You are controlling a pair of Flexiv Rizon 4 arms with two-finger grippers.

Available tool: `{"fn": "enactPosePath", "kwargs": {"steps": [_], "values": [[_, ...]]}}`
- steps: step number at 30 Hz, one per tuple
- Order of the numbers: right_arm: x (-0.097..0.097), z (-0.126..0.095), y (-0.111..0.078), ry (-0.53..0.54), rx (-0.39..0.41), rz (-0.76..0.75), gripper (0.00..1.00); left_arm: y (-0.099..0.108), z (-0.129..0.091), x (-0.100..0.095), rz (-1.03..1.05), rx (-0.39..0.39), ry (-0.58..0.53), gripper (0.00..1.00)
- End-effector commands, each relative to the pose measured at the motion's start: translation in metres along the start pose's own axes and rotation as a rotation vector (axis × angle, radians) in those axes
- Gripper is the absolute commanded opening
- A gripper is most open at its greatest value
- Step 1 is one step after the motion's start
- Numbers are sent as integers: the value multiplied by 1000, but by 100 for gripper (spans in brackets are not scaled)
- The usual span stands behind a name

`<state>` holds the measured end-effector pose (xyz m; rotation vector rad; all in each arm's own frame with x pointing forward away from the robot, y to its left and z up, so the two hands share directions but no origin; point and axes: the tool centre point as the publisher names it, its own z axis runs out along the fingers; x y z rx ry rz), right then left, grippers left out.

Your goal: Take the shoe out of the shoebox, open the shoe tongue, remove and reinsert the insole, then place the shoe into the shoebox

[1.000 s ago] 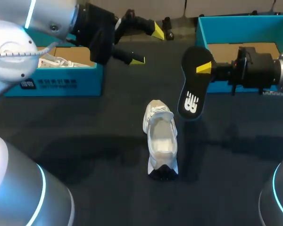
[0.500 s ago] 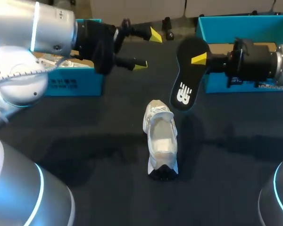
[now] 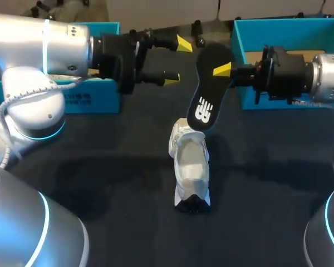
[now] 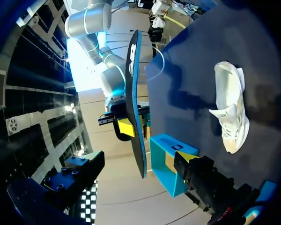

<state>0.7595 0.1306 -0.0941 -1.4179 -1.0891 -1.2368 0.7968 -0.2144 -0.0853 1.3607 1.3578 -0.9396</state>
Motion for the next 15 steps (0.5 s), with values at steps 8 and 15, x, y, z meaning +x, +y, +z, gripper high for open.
{"fn": "enactPosePath", "kwargs": {"steps": [8,15], "values": [[8,22,6,-14,23,-6,0,8,23,2,-55,16,-52,100],[10,28,2,-21,38,-21,0,10,27,1,-91,27,-72,100]]}}
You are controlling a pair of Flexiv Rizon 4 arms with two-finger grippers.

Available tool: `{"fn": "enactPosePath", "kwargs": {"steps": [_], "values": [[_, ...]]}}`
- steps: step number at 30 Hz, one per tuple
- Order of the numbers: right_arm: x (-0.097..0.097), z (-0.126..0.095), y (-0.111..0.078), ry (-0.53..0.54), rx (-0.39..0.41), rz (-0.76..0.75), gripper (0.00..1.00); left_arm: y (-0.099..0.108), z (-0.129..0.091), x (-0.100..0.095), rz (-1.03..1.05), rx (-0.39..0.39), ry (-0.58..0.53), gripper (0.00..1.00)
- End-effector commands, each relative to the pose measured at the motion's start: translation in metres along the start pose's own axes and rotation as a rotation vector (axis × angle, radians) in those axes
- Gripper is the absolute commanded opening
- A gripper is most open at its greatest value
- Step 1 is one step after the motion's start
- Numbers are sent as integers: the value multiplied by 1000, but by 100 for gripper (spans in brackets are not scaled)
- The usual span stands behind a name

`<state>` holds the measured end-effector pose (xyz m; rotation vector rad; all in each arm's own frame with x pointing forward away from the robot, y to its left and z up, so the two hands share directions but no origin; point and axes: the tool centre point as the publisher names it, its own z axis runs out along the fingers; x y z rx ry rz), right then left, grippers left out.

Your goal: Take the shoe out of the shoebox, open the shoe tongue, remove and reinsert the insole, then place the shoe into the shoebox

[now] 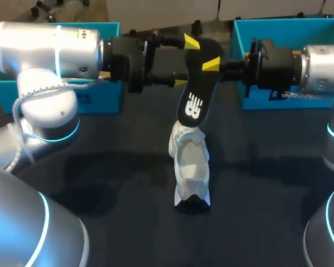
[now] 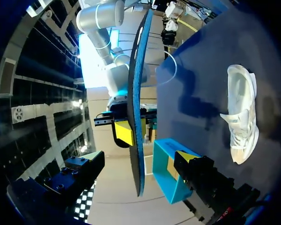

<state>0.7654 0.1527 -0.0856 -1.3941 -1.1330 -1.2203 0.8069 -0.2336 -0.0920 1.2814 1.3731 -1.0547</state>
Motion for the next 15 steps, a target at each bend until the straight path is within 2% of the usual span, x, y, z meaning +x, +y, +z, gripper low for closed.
{"fn": "enactPosePath", "kwargs": {"steps": [1,10,12,13,15], "values": [[-1,6,0,-7,11,-2,0,3,6,-2,0,8,-8,100],[0,9,-2,-20,37,-21,0,1,4,-3,-34,32,-61,100],[1,9,-2,-19,37,-24,0,-1,4,-3,-35,45,-81,93],[1,9,-2,-19,37,-24,0,-2,3,-3,-37,47,-84,84],[1,10,-3,-17,37,-27,0,-3,4,-4,-36,48,-90,80]]}}
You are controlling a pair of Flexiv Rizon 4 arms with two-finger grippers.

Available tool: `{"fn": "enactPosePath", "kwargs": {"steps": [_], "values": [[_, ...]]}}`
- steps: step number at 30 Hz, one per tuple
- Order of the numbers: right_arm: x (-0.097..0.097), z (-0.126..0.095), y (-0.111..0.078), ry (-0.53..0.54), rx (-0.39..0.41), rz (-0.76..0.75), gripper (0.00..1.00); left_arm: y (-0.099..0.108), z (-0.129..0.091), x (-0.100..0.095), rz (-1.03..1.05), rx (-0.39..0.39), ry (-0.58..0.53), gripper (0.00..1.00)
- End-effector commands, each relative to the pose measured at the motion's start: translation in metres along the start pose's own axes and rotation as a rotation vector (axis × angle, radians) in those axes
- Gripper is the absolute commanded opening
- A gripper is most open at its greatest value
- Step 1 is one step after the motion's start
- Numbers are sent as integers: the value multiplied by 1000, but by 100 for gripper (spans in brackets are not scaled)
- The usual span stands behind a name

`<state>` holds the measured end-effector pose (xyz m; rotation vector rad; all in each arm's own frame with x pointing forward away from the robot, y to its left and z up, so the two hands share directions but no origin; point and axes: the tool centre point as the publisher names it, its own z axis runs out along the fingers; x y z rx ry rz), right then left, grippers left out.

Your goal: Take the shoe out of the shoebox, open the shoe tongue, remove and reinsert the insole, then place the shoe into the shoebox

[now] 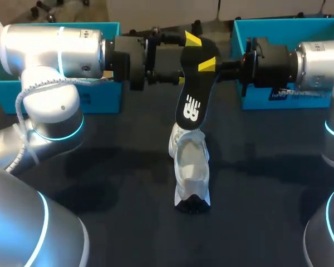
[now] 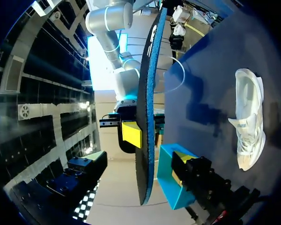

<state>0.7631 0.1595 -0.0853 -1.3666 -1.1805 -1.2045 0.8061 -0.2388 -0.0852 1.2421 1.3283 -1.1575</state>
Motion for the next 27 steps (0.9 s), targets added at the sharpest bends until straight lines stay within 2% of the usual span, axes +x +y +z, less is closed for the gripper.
{"fn": "enactPosePath", "kwargs": {"steps": [1,2,3,5,6,8,12,14,20,27], "values": [[0,4,0,-3,1,-3,0,-2,0,4,6,-2,-21,78],[0,4,0,-3,2,-3,0,-2,0,4,7,-3,-25,75],[0,4,-1,-3,2,-4,0,-2,1,4,8,-7,-31,65],[0,3,-3,-3,0,-6,0,-1,1,3,4,-11,-42,56],[0,2,-3,-4,-1,-6,0,0,1,3,1,-14,-48,49],[-1,2,-5,-2,-4,-7,0,0,2,3,-1,-15,-48,44],[-2,2,-6,1,-3,-8,0,0,5,4,6,-17,-48,41],[-2,2,-6,2,-2,-10,0,-1,6,4,10,-18,-49,35],[-2,1,-9,2,-5,-13,0,-1,8,5,7,-30,-50,26],[-2,3,-11,3,0,-10,0,-4,10,6,3,-33,-53,24]]}}
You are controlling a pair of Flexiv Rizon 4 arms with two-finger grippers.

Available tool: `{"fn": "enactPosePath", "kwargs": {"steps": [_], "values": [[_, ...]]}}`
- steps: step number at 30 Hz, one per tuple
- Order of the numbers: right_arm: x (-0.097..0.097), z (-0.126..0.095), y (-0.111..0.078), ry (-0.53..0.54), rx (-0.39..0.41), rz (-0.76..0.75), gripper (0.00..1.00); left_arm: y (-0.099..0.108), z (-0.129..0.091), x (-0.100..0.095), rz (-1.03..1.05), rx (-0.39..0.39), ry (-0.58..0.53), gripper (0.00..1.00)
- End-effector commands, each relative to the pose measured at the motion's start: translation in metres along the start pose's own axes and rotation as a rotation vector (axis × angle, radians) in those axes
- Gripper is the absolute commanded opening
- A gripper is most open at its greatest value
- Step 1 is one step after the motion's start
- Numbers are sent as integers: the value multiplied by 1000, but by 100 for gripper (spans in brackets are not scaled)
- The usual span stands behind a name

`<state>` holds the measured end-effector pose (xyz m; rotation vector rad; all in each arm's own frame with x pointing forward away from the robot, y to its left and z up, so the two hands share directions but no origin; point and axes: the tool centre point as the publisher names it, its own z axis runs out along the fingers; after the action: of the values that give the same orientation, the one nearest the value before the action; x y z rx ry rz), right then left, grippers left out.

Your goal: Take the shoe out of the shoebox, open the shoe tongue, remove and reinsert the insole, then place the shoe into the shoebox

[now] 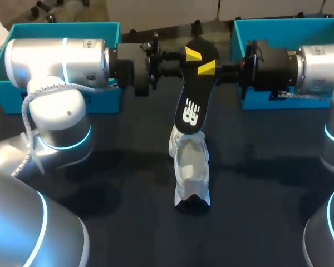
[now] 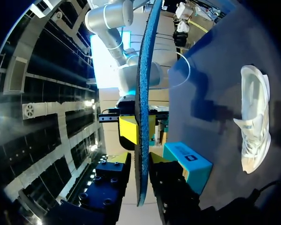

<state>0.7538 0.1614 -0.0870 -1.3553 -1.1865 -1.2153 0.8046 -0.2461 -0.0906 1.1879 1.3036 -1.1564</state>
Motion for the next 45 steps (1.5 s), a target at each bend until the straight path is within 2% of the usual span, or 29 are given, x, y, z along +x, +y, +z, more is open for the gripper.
{"fn": "enactPosePath", "kwargs": {"steps": [1,10,11,20,21,22,34,40,45], "values": [[0,2,-2,-3,-2,1,0,-2,3,2,2,-4,-4,22],[-2,4,-3,4,-3,1,0,-6,3,5,-2,-3,-2,7],[-2,4,-4,5,-3,0,0,-6,2,5,-2,-2,-2,0],[-4,2,-6,8,-5,-4,0,-8,2,7,-3,6,-1,0],[-3,1,-7,6,-6,-8,59,-8,2,7,-4,7,-1,0],[-4,0,-7,3,-4,-9,100,-8,2,8,-5,7,0,0],[-7,-39,-19,-39,-32,-84,100,-7,-8,17,-72,6,1,0],[-8,-56,-17,-105,-34,-148,100,-14,-12,18,-149,32,-10,0],[-7,-71,-18,-192,8,-217,100,-20,-14,19,-203,51,-23,0]]}}
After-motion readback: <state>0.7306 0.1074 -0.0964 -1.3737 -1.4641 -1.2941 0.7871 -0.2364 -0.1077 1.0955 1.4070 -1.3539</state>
